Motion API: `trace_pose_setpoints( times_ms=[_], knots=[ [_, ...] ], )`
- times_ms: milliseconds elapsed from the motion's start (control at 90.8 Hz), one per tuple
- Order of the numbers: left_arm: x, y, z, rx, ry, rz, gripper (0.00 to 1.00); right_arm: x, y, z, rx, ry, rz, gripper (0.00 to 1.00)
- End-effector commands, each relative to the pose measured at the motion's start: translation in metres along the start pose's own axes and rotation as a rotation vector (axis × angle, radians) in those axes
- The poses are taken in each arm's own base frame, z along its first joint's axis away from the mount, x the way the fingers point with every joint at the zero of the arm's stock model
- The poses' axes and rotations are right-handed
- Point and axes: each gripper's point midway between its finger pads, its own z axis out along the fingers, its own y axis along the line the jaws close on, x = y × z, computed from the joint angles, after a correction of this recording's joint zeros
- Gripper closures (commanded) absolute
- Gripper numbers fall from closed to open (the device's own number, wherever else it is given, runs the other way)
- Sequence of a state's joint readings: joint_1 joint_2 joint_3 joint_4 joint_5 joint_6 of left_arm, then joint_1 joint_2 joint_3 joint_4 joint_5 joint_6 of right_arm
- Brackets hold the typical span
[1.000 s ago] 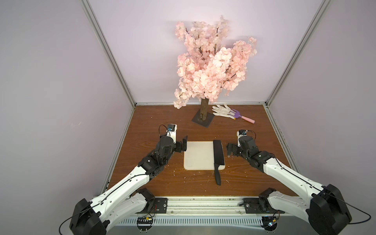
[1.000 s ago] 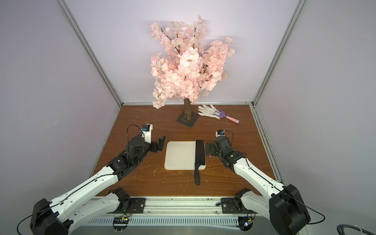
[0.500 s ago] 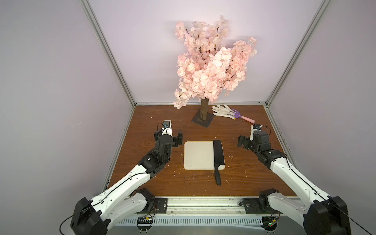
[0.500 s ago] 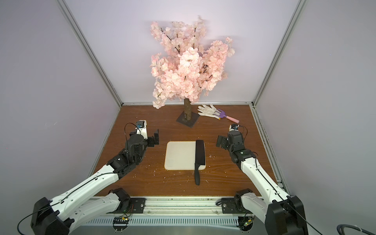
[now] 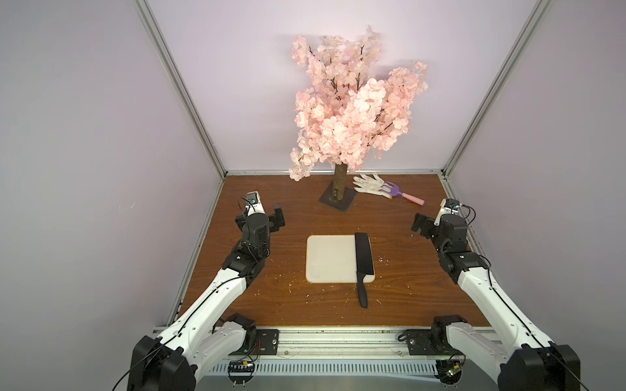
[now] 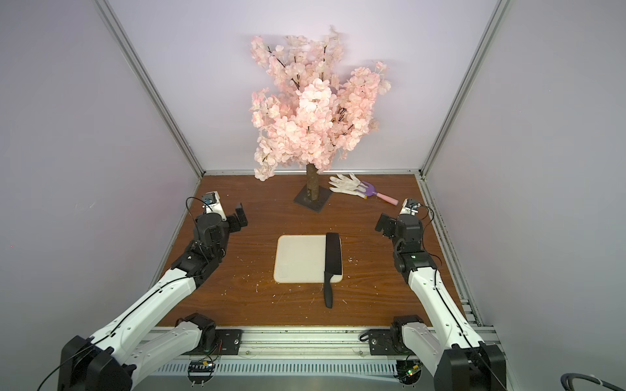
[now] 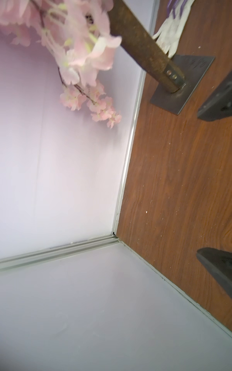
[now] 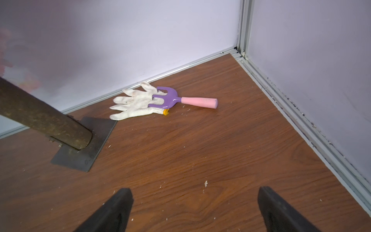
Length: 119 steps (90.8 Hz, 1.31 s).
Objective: Align the knife with the edge of the cutting board
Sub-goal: Reset both arms
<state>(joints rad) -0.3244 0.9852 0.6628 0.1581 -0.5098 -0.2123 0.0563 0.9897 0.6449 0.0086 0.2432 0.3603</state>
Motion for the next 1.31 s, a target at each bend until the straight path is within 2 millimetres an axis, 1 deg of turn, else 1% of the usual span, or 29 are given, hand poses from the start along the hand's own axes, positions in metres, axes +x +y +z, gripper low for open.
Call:
trace_pose_setpoints(
  times_ms=[0, 220, 330, 451, 627, 881, 991, 1090, 1299],
  knots=[
    [0.004, 0.017, 0.009, -0.043, -0.037, -0.045, 0.01, -0.016, -0.008, 0.001, 0.018, -0.086, -0.004, 0.01],
    [0.019, 0.056, 0.015, -0.153, -0.129, -0.052, 0.01, -0.021, -0.027, 0.001, 0.059, -0.18, 0.02, 0.01],
    [0.03, 0.072, 0.021, -0.223, -0.109, -0.037, 0.0, -0.018, -0.035, 0.005, 0.077, -0.2, 0.029, 0.01],
    [0.041, 0.085, 0.029, -0.3, -0.072, -0.016, 0.0, -0.014, -0.045, 0.01, 0.107, -0.214, 0.038, 0.01],
    [0.055, 0.104, 0.037, -0.367, -0.051, -0.064, 0.0, -0.004, -0.056, 0.017, 0.134, -0.225, 0.031, 0.01],
    [0.082, 0.104, 0.046, -0.36, -0.006, -0.031, 0.0, 0.019, -0.067, 0.03, 0.154, -0.212, 0.028, 0.01],
    [0.092, 0.101, 0.05, -0.335, 0.001, -0.013, 0.01, 0.027, -0.069, 0.034, 0.156, -0.215, 0.031, 0.01],
    [0.097, 0.098, 0.054, -0.32, 0.002, -0.005, 0.0, 0.033, -0.072, 0.036, 0.158, -0.218, 0.036, 0.01],
    [0.103, 0.089, 0.059, -0.263, -0.012, 0.041, 0.01, 0.039, -0.075, 0.038, 0.158, -0.256, 0.024, 0.01]
  ],
)
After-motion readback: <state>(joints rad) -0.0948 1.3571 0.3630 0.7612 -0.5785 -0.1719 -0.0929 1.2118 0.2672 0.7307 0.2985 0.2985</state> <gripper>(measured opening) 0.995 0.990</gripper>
